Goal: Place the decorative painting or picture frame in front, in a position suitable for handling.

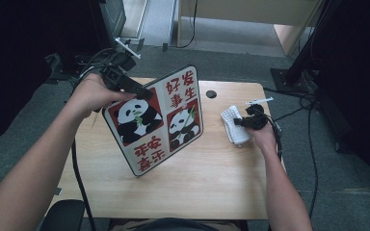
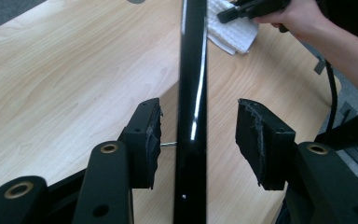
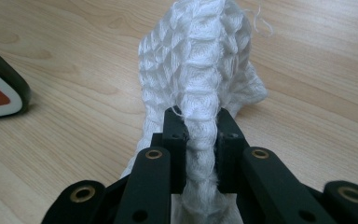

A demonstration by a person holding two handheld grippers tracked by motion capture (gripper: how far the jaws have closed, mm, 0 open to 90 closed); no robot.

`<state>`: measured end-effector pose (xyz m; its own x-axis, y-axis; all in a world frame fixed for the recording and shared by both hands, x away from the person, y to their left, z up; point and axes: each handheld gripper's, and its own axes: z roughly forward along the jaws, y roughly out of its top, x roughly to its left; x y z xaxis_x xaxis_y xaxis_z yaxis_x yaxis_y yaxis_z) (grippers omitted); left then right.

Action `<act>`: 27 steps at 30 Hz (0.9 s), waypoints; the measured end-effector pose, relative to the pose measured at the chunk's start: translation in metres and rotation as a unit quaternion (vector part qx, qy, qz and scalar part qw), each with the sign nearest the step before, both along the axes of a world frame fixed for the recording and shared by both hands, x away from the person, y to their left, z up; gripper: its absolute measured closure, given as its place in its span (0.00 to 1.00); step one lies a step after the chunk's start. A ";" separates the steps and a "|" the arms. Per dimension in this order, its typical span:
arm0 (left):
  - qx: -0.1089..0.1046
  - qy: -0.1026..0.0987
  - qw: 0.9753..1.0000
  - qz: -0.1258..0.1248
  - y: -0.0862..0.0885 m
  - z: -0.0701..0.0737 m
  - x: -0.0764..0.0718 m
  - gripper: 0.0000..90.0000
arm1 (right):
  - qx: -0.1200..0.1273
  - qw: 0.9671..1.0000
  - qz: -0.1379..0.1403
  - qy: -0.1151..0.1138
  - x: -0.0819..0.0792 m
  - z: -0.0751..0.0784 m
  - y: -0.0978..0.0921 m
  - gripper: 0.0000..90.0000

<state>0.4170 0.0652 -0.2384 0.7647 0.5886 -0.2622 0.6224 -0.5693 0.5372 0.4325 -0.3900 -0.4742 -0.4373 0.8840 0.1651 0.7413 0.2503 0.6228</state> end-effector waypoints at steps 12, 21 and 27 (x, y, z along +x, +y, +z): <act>-0.018 -0.021 1.000 0.005 0.024 -0.001 -0.013 0.52 | 0.014 0.999 0.029 -0.022 -0.012 0.029 0.015 0.88; -0.035 -0.038 0.999 0.016 0.039 -0.008 -0.029 0.52 | 0.011 0.998 0.054 -0.022 -0.021 0.045 0.029 0.88; -0.046 -0.038 0.998 0.021 0.049 -0.020 -0.040 0.52 | 0.008 0.997 0.072 -0.023 -0.024 0.048 0.035 0.88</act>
